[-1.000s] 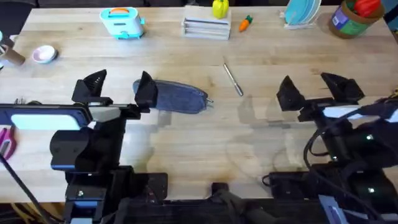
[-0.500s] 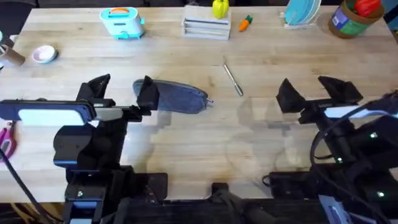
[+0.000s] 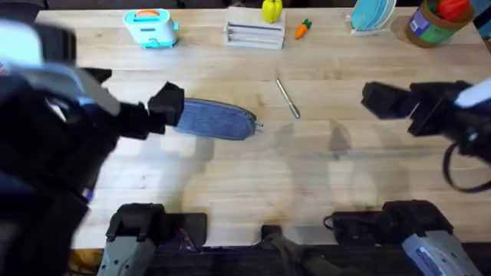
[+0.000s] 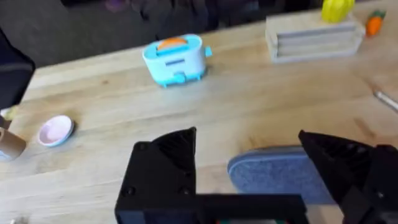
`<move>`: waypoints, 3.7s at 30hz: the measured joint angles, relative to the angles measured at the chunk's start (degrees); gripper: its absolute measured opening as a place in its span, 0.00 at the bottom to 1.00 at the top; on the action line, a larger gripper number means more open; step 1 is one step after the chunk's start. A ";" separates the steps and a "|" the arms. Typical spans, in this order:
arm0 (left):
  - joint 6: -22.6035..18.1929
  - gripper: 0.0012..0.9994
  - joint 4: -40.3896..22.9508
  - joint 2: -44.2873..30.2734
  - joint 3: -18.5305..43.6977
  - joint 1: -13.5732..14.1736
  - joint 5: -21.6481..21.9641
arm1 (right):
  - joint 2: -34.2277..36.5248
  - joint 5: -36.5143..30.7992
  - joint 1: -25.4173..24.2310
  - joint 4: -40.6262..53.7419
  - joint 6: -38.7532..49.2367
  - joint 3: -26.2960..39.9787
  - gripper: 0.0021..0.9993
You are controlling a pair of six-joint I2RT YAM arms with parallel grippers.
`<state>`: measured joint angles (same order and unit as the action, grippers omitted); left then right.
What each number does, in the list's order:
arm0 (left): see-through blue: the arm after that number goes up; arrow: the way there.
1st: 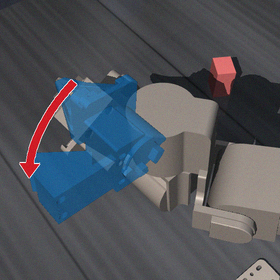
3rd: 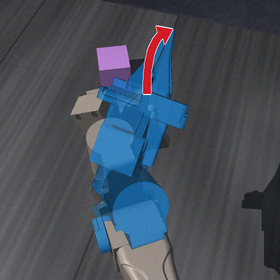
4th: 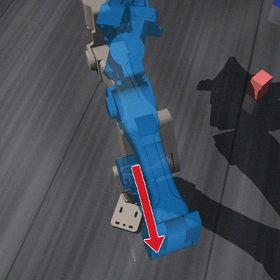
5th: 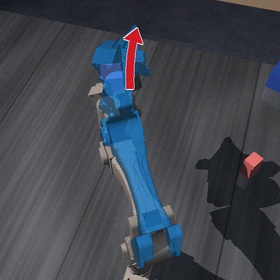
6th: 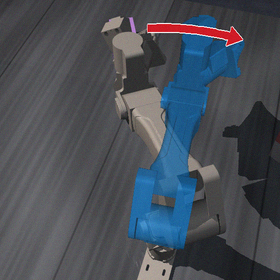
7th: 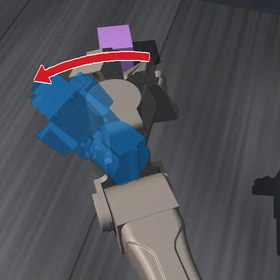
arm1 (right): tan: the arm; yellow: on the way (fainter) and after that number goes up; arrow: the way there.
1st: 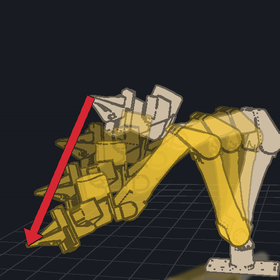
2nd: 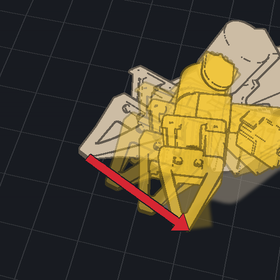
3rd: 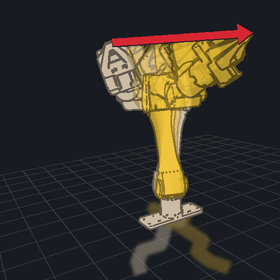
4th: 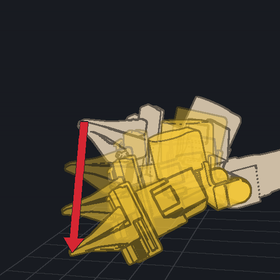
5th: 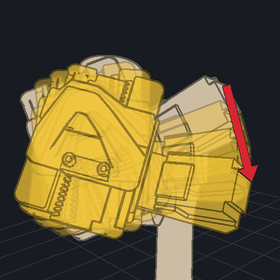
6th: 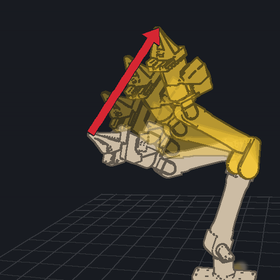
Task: Unzip the bag, pick up the pens from the table one at a time and place them inside, then zip the bag closed.
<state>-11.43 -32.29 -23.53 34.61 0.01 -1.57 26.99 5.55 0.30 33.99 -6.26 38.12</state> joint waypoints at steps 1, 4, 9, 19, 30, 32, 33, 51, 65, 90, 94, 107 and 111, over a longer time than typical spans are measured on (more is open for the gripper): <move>-0.94 0.99 -2.53 -3.50 3.41 0.00 -0.28 | 3.29 0.32 0.00 1.86 0.00 3.35 1.00; -3.57 0.99 -10.74 -14.31 14.25 0.00 -0.56 | 12.19 1.03 0.00 7.52 0.00 12.38 1.00; -6.65 0.99 -26.47 -35.44 38.07 0.00 -0.78 | 27.21 3.21 0.00 14.75 -0.17 27.76 1.00; -23.38 0.99 -35.17 -38.71 40.35 -0.15 -2.94 | 28.42 3.53 0.00 15.55 -0.20 27.83 1.00; -44.88 0.99 -40.09 -38.73 40.35 -0.44 -2.19 | 28.41 3.53 0.00 15.55 -0.24 27.83 1.00; -54.64 0.99 -42.53 -38.92 40.35 -3.30 -8.97 | 28.41 3.48 0.00 15.55 -0.22 27.83 1.00; -57.23 0.99 -43.26 -39.26 40.35 -4.77 -10.92 | 28.42 3.48 0.00 15.57 -0.23 27.83 1.00; -91.64 0.99 -49.86 -67.77 40.35 -24.22 -37.56 | 28.41 3.48 0.00 15.55 -0.11 27.83 1.00; -99.11 0.99 -46.91 -78.79 40.35 -24.22 -38.14 | 28.41 3.48 0.00 15.55 -0.11 27.83 1.00; -99.46 0.99 -46.56 -78.84 40.37 -24.22 -38.09 | 36.68 12.75 7.31 16.07 -8.27 27.83 1.00; -99.46 0.99 -46.58 -78.84 40.37 -24.22 -38.09 | 39.57 12.53 11.03 15.55 -9.52 27.83 1.00; -99.48 0.99 -46.52 -83.76 40.57 -20.76 -38.14 | 40.25 12.47 11.28 15.13 -10.29 27.83 1.00; -99.57 0.74 -46.53 -83.76 40.57 -20.81 -38.14 | 40.25 12.47 11.28 15.11 -10.27 27.83 1.00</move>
<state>-111.00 -78.83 -107.28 75.18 -20.80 -39.70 67.24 18.02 11.57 49.10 -16.53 65.95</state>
